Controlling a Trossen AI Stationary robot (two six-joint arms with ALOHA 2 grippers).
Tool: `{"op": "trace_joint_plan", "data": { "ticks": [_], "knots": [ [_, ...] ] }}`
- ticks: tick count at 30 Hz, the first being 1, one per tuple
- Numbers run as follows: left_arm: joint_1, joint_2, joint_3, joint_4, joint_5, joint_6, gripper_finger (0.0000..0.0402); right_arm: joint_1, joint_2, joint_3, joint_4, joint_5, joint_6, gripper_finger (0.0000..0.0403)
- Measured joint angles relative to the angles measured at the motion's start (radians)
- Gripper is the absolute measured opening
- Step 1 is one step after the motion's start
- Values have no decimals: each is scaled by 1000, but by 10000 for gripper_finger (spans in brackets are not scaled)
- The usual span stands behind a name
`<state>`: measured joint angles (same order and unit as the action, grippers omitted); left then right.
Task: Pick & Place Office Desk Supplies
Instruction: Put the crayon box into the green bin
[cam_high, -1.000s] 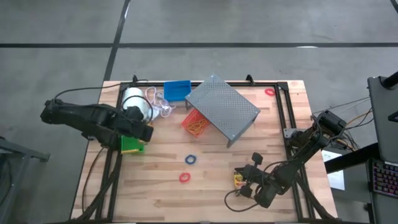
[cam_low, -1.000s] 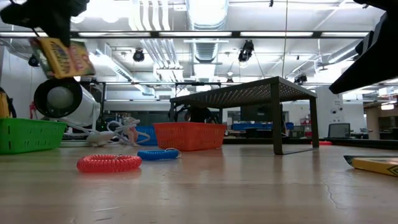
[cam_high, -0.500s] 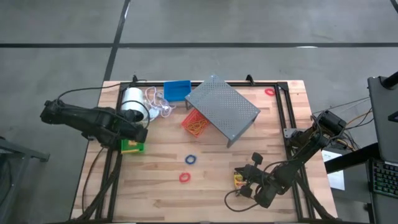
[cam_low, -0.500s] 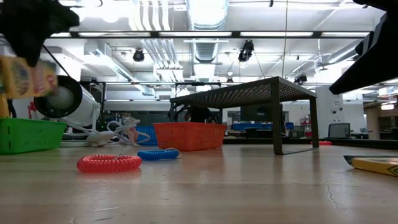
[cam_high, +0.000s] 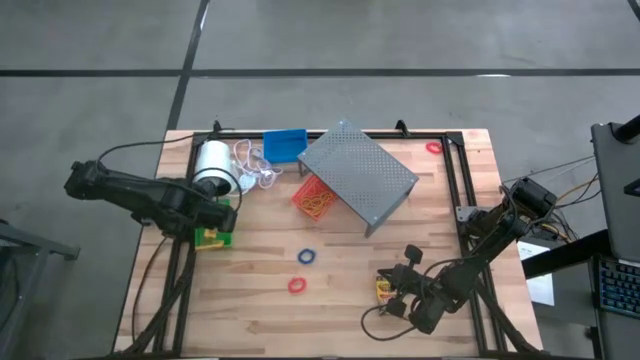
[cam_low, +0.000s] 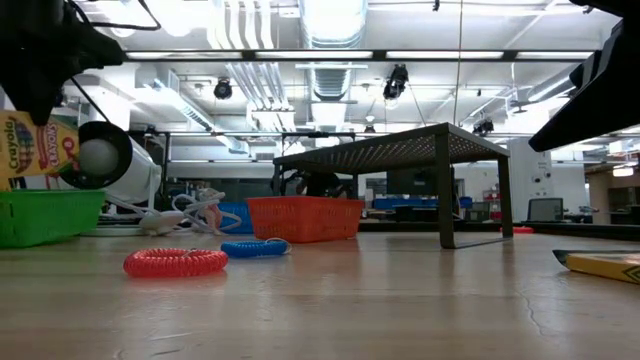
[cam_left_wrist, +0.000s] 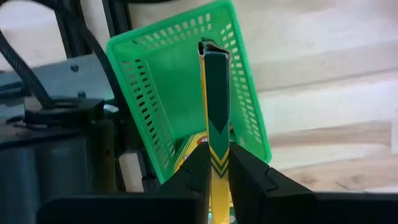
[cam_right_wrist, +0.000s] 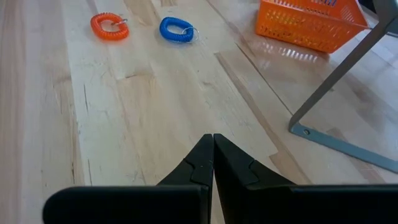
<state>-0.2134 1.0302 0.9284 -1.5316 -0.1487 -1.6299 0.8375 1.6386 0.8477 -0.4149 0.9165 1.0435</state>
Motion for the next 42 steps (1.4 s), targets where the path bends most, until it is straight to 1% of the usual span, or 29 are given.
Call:
{"op": "trace_joint_plan", "data": {
  "ticks": [3,7,10,13,15,20,31,42],
  "knots": [
    [1,0,-2,6,-41,0,42,0,0,0,0,0,0,8],
    [4,0,-8,47,-61,2,42,0,0,0,0,0,-3,8],
    [6,-1,-29,113,-69,7,42,0,0,0,0,1,-4,8],
    [13,-1,-77,179,-69,9,42,0,0,0,0,1,-4,8],
    [23,-1,-117,214,-59,9,42,0,0,0,0,1,-4,8],
    [58,-1,-201,236,34,6,42,0,0,0,0,2,-7,8],
    [80,-3,-188,280,37,52,45,0,0,-4,0,3,-8,8],
    [80,-3,-188,282,37,62,78,0,0,-4,0,3,-7,8]
  ]
}}
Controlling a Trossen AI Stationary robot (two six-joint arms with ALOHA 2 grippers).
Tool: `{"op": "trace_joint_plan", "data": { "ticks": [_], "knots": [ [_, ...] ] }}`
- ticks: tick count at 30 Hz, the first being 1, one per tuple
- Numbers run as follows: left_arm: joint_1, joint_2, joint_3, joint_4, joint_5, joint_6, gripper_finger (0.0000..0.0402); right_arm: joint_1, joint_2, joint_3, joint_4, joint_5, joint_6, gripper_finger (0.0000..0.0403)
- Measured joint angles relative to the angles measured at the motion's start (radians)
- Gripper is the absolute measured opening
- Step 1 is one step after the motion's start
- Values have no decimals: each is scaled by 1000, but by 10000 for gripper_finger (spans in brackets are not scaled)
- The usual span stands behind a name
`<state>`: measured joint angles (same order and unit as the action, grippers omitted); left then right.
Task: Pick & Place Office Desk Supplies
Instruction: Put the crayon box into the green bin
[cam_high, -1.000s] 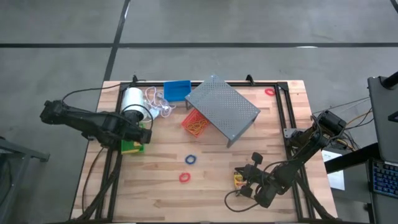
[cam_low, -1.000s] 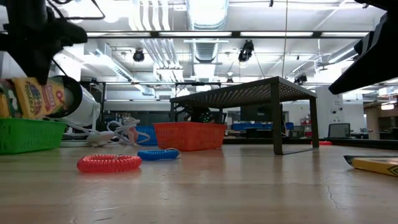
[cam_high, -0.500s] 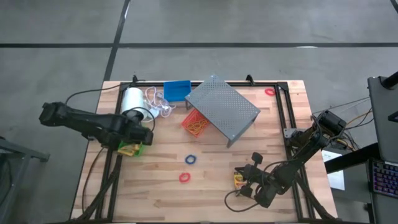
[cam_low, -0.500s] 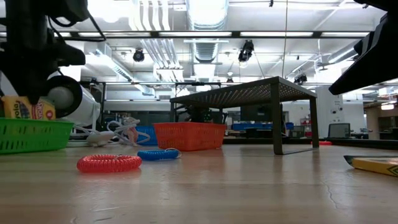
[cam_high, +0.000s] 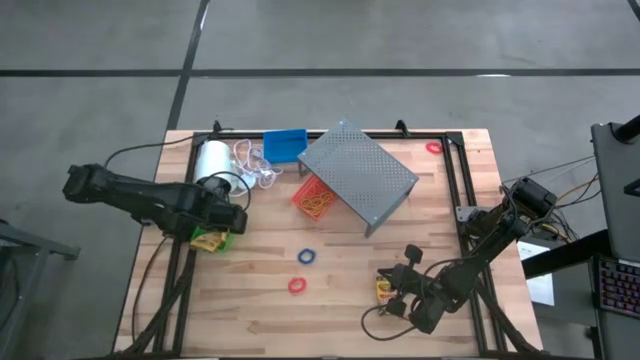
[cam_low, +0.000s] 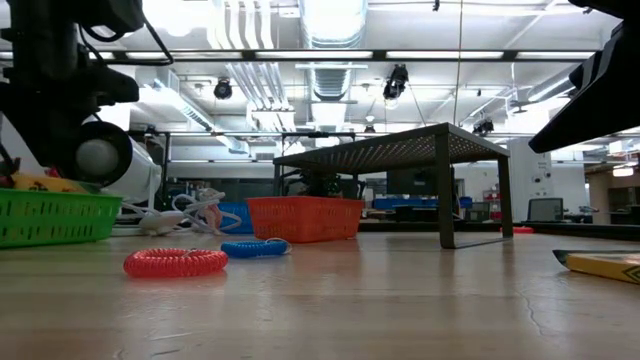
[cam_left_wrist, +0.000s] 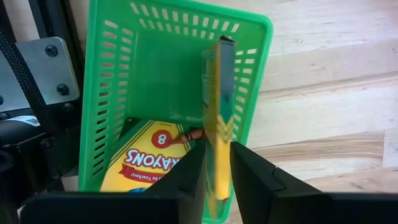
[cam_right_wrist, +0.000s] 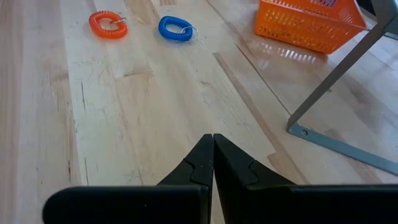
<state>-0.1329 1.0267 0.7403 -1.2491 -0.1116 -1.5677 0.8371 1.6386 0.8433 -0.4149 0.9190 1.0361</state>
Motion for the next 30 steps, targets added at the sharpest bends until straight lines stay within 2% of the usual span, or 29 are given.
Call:
{"op": "trace_joint_plan", "data": {
  "ticks": [12,19,24,30],
  "knots": [
    [0,0,6,-1,0,5,90,0,0,0,0,0,0,8],
    [0,0,103,0,-15,85,90,0,0,0,0,-1,1,8],
    [-3,0,221,1,-105,164,90,0,0,0,0,-3,11,8],
    [-9,0,369,14,-303,300,89,0,0,0,0,-4,8,8]
  ]
}}
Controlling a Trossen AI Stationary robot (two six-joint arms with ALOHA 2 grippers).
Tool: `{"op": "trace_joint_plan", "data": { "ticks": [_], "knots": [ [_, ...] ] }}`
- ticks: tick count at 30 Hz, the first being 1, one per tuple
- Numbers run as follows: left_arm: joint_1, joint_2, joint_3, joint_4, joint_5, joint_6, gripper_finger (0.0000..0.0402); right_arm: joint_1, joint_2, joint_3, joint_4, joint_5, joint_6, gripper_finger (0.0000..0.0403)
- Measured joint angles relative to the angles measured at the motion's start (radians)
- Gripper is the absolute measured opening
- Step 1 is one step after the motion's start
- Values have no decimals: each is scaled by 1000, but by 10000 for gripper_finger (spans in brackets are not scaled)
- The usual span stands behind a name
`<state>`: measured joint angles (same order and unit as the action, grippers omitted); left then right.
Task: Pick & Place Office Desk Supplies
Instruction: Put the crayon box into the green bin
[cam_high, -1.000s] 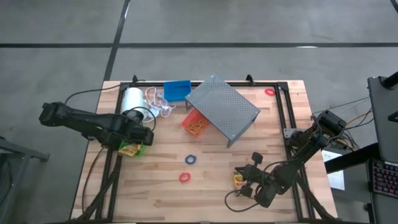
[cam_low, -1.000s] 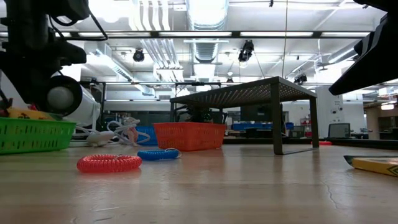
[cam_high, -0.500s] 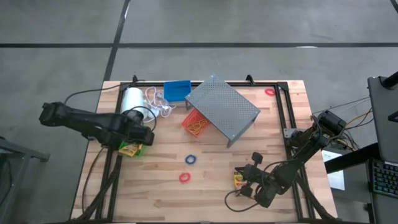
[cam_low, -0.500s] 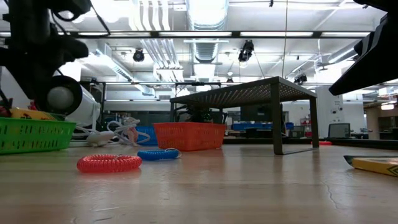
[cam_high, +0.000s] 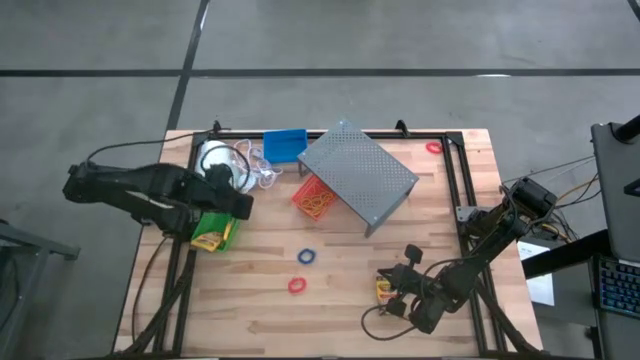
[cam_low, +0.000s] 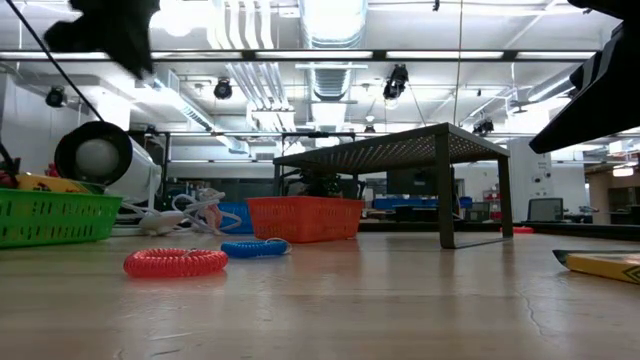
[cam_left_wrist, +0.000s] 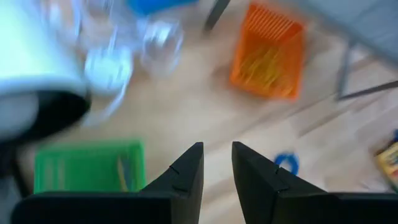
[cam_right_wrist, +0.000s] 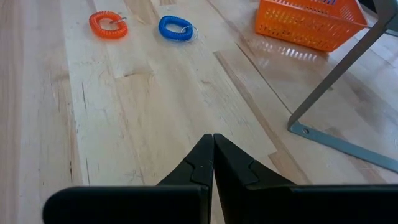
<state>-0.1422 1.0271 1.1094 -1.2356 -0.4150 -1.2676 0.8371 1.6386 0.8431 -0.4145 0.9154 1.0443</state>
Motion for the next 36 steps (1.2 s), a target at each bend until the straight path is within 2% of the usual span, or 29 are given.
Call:
{"op": "trace_joint_plan", "data": {
  "ticks": [2,5,12,15,18,23,25,28,32,36],
  "knots": [
    [-6,0,42,22,-60,90,88,0,0,0,0,0,0,8],
    [-24,-1,75,111,-92,224,87,0,0,0,0,0,1,8],
    [-116,6,31,549,-83,634,87,0,0,0,1,-2,42,8],
    [-156,9,-15,710,-69,739,87,0,0,0,2,-14,61,8],
    [-181,11,-62,800,-64,789,87,0,0,0,1,-73,77,8],
    [-197,16,-180,897,-64,857,87,0,-2,0,2,-271,89,8],
    [-199,26,-259,996,-64,888,87,0,-2,0,1,-346,123,8],
    [-199,66,-398,1232,-58,951,87,0,-2,0,-1,-431,165,8],
    [-199,130,-513,1473,-5,974,87,0,-3,0,0,-472,184,8],
    [-199,177,-536,1527,57,872,87,-2,-5,0,-1,-472,186,8]
  ]
}}
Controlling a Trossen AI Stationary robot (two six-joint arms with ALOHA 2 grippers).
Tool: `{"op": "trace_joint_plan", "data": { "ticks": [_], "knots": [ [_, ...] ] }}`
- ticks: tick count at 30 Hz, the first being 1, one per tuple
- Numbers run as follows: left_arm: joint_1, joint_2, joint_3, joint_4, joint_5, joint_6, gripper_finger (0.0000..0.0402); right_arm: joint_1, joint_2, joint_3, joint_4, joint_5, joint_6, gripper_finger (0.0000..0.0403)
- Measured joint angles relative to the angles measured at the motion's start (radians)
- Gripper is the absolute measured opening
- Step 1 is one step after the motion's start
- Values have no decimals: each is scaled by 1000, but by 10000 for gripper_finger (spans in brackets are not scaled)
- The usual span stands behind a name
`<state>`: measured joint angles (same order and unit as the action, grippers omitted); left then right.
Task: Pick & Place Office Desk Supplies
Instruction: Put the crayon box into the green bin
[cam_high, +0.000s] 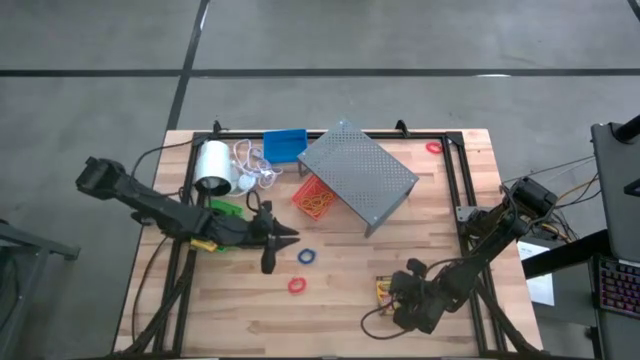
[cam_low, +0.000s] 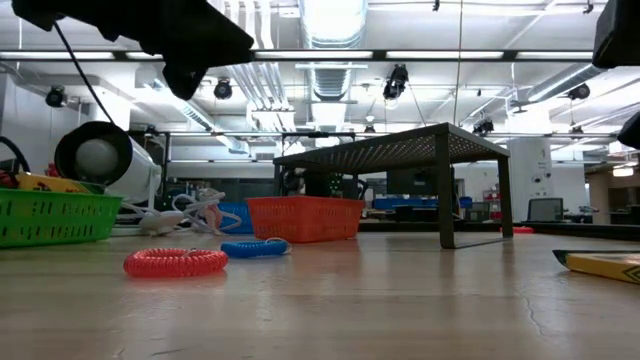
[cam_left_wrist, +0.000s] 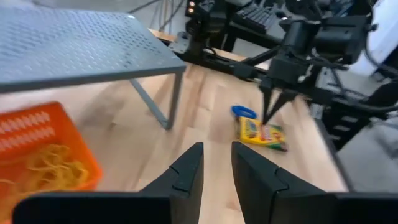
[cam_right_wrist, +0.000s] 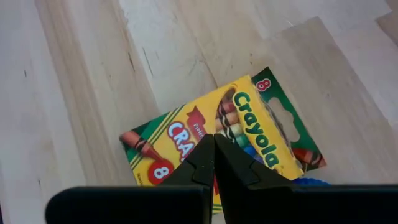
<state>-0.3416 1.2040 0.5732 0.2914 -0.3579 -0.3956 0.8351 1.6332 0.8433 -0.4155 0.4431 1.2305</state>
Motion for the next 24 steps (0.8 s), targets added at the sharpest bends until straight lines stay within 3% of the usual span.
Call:
{"op": "trace_joint_plan", "data": {
  "ticks": [10,19,24],
  "knots": [
    [0,15,49,4,19,43,87,-47,-3,0,1,1,-9,8],
    [1,15,74,-12,19,99,86,-62,-2,0,1,0,-132,8],
    [22,-31,78,-8,-34,353,86,-64,-2,0,1,0,-132,8]
  ]
}}
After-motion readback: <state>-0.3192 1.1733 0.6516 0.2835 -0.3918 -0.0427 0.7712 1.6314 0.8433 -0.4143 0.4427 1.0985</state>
